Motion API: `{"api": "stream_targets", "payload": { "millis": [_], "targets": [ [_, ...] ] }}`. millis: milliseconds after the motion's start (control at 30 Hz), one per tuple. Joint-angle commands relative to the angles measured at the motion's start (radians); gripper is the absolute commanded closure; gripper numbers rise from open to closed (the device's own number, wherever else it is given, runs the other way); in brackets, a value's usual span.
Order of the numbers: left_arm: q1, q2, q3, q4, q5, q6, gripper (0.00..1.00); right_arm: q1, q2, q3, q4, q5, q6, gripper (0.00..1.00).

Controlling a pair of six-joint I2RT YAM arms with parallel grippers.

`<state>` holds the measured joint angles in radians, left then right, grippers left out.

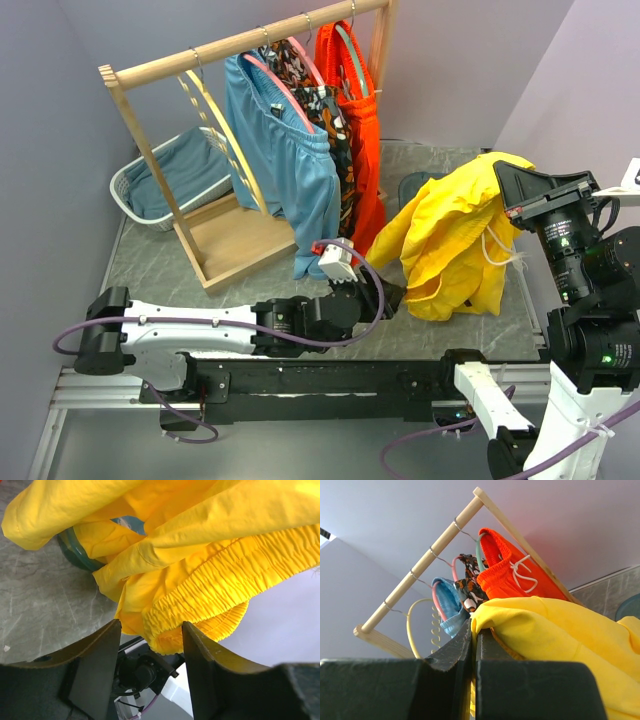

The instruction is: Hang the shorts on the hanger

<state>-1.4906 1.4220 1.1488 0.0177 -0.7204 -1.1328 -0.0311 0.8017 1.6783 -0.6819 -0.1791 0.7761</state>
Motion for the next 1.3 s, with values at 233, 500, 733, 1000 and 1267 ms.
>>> {"api": "stream_targets", "payload": {
  "millis": [233,500,733,1000,1267],
  "targets": [
    [0.007,0.038,0.028,0.077,0.053,0.010,0.44,0.003,0.001,0.009,0.064,-0.014,-0.012,1.00],
    [-0.019,0.037,0.009,0.122,0.052,0.074,0.46,0.003,0.004,0.000,0.067,-0.014,-0.011,1.00],
    [-0.025,0.078,0.052,0.082,0.039,0.091,0.46,0.003,0.005,0.006,0.062,-0.013,-0.017,1.00],
    [-0.022,0.118,0.084,0.070,0.022,0.079,0.43,0.002,0.005,-0.009,0.068,-0.023,-0.006,1.00],
    [0.027,0.175,0.146,0.103,0.120,0.094,0.47,0.003,0.004,0.004,0.048,-0.014,-0.017,1.00]
  ]
}}
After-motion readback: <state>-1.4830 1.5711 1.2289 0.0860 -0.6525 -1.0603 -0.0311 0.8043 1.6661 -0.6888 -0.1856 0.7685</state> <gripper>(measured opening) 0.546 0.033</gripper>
